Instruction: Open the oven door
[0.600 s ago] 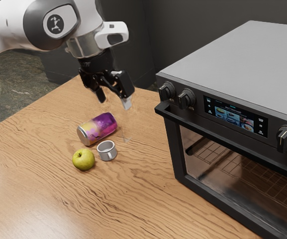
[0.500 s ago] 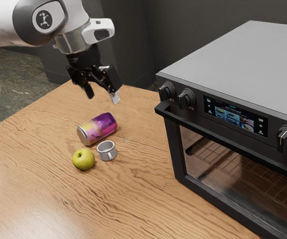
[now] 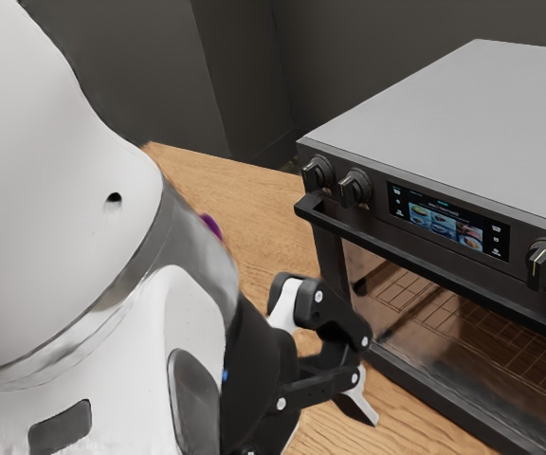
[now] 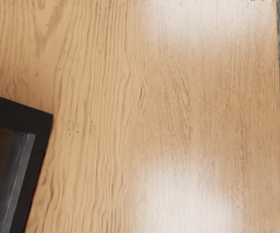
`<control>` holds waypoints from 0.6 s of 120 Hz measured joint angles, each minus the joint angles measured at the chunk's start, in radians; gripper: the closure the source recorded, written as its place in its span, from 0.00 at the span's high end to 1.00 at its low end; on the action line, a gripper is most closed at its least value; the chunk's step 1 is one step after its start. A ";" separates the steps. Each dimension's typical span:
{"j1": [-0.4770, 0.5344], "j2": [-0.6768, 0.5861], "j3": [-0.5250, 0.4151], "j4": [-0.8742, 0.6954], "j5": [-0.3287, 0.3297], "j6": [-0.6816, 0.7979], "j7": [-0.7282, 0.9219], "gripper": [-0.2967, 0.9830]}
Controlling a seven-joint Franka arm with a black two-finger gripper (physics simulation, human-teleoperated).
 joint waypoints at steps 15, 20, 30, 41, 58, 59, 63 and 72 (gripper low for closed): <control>-0.055 0.118 0.061 0.038 -0.029 0.124 0.194 0.77; -0.058 0.200 0.066 0.089 -0.013 0.153 0.246 0.77; -0.060 0.262 0.106 0.096 0.022 0.196 0.341 0.77; -0.058 0.271 0.181 0.079 0.038 0.227 0.434 0.77; -0.056 0.299 0.217 0.040 0.050 0.263 0.554 0.77; -0.057 0.300 0.218 0.034 0.051 0.266 0.560 0.77; -0.058 0.303 0.226 0.017 0.053 0.276 0.584 0.77; -0.058 0.320 0.249 0.006 0.058 0.296 0.635 0.77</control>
